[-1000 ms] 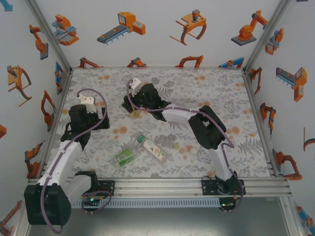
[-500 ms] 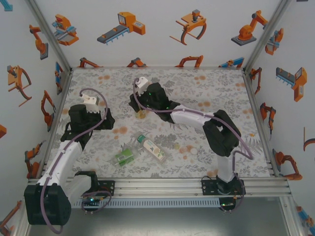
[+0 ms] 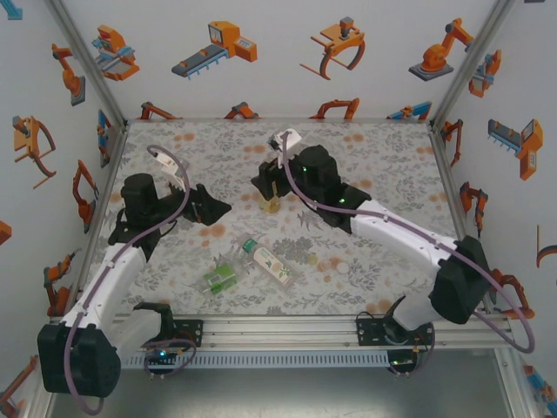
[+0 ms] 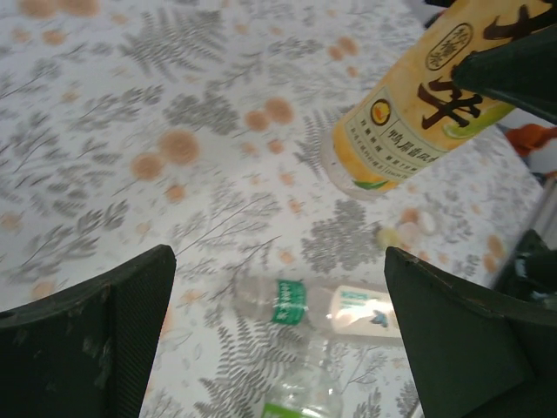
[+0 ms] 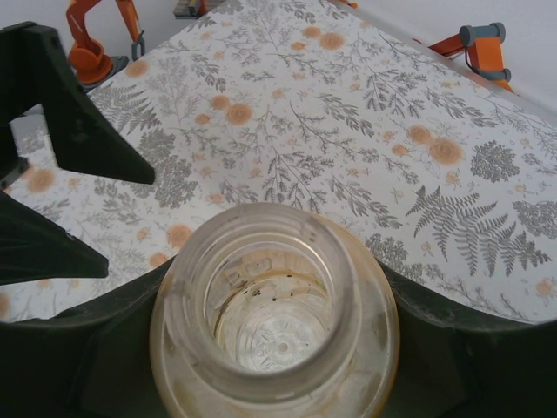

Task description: Screw on the bottle caps

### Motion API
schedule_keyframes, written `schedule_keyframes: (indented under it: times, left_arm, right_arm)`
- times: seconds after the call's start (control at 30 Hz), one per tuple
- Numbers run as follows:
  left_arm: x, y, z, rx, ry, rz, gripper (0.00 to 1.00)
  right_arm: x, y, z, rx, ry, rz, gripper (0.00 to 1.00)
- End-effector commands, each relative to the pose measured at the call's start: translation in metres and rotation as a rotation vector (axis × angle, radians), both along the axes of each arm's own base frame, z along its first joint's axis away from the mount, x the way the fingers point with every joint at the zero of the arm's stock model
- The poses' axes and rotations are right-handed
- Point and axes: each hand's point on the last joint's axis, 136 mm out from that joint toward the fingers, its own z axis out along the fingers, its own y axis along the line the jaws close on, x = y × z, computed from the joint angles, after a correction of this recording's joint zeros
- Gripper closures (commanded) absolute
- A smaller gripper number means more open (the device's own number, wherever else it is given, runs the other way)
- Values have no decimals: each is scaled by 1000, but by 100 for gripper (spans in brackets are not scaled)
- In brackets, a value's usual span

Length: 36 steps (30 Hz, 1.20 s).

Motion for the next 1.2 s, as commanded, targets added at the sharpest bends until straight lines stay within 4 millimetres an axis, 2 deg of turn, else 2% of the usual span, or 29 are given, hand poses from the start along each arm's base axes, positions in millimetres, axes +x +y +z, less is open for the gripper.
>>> schedule_keyframes:
  times: [0.0, 0.13, 0.33, 0.53, 0.77, 0.93, 1.17]
  left_arm:
    - [-21, -31, 57, -72, -176, -164, 3]
    - [-39, -56, 85, -71, -287, -263, 2]
    - [-55, -85, 145, -157, -459, -356, 1]
    - [-77, -120, 179, -205, -515, -521, 6]
    - [-102, -147, 194, -256, -525, -699, 13]
    - [-119, -155, 194, -279, -495, -794, 14]
    - [-131, -163, 196, -301, -485, -836, 17]
  right_arm:
    - [-26, -12, 20, -10, 36, 45, 63]
    - [-51, -26, 58, 64, 10, 89, 69]
    - [-83, -48, 117, 226, -22, 136, 75]
    - [-118, -46, 157, 338, -34, 300, 75]
    - [-138, -44, 174, 389, -94, 414, 74]
    - [-137, -46, 177, 383, -120, 401, 75]
    - [-145, -48, 199, 463, -150, 439, 77]
